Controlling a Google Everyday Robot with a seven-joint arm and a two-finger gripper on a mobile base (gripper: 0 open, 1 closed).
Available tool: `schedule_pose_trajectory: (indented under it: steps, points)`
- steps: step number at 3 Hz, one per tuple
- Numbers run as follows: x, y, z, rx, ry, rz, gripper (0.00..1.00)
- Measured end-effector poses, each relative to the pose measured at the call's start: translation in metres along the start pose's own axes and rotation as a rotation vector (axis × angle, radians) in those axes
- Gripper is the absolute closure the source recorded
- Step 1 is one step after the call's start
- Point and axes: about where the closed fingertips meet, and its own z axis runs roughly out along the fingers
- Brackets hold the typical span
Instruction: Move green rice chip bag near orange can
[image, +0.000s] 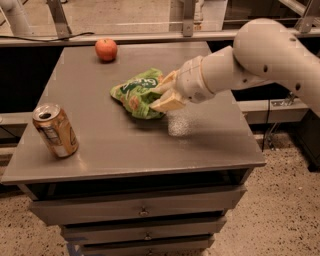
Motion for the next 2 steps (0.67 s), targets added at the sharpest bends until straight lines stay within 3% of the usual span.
schedule_pose_trajectory:
  steps: [1,2]
  points:
    - [-0.0053,0.0409,0.0355,-0.085,-0.007,-0.117,1.00]
    - [-0.0079,0.0397,0.0335,-0.085,-0.008,-0.117,1.00]
